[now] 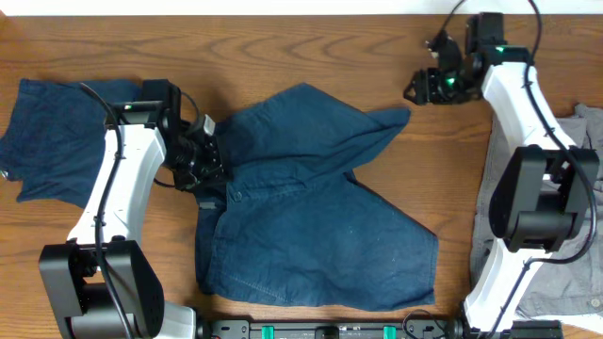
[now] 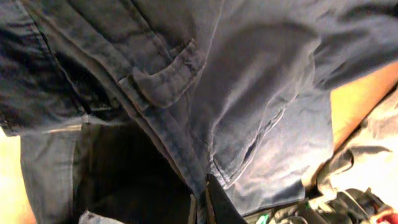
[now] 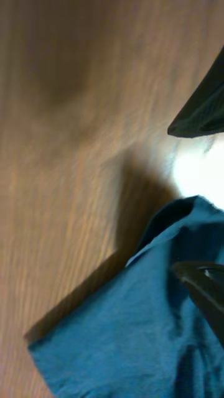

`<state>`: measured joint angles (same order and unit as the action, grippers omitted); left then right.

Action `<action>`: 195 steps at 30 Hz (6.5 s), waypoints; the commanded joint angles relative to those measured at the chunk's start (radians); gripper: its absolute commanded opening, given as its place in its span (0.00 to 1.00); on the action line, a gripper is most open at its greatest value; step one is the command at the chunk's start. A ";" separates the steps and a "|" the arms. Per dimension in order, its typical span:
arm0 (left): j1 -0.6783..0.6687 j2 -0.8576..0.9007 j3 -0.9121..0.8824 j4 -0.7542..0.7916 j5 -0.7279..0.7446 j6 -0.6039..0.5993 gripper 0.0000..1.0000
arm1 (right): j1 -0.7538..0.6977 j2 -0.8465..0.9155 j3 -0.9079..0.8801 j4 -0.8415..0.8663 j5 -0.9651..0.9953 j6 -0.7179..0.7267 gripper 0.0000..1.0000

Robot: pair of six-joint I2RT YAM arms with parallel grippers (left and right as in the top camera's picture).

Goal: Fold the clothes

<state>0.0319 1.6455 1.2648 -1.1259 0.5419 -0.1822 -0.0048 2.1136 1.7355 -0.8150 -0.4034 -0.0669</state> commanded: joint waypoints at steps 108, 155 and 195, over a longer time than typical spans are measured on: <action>-0.002 0.002 -0.006 -0.013 -0.135 0.005 0.06 | 0.162 0.130 0.005 -0.013 0.172 -0.048 0.01; -0.002 0.002 -0.006 -0.009 -0.135 0.005 0.06 | 0.498 -0.024 0.186 0.095 0.469 -0.068 0.61; -0.002 0.002 -0.006 -0.005 -0.135 0.005 0.06 | 0.315 0.140 0.186 -0.088 0.474 0.214 0.11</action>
<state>0.0261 1.6455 1.2644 -1.1267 0.4145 -0.1795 0.3099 2.3089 1.9160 -0.9009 0.0769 0.1822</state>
